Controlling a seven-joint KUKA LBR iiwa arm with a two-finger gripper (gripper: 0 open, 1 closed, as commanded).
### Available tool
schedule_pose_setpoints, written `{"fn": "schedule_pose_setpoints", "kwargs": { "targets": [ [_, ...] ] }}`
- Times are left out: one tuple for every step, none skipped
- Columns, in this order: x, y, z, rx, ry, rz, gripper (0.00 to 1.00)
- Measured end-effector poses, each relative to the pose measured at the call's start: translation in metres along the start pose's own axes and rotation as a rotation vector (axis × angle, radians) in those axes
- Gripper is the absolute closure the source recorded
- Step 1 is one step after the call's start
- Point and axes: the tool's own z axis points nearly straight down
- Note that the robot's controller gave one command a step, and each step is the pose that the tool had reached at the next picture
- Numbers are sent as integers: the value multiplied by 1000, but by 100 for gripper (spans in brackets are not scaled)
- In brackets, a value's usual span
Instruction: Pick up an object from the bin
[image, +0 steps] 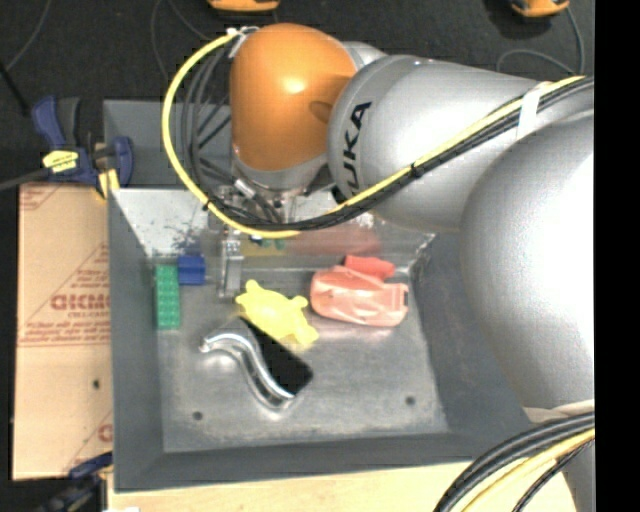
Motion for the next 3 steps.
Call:
{"fn": "schedule_pose_setpoints", "kwargs": {
  "targets": [
    [-1, -1, -6, -1, -8, 4, 0],
    [35, -72, 64, -1, -3, 81, 0],
    [34, -89, 79, 2, -5, -40, 0]
  ]
}}
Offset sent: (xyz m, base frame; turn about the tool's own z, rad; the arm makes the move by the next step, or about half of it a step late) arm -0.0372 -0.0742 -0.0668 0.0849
